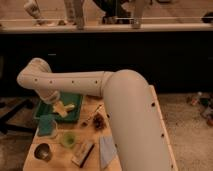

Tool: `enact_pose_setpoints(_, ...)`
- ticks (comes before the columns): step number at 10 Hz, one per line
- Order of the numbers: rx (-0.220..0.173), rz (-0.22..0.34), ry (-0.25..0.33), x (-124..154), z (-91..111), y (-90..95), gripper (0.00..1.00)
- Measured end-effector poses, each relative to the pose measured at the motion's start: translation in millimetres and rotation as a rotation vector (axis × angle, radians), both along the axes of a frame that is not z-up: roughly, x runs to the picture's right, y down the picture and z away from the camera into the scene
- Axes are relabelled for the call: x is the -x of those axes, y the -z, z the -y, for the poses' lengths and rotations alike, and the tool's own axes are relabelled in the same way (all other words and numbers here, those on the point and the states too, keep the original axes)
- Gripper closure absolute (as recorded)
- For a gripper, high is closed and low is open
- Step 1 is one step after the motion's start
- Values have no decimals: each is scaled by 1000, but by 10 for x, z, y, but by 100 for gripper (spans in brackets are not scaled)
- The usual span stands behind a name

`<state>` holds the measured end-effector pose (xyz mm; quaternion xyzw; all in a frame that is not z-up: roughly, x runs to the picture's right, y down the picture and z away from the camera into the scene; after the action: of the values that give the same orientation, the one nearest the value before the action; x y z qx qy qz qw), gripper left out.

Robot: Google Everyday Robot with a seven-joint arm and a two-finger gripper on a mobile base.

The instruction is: Place banana in table surface

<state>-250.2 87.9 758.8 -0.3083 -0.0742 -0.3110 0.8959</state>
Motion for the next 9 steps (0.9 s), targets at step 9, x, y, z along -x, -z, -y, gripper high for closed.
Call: enact_pose_setpoints(9, -23, -105, -278, 144, -48, -559, 20)
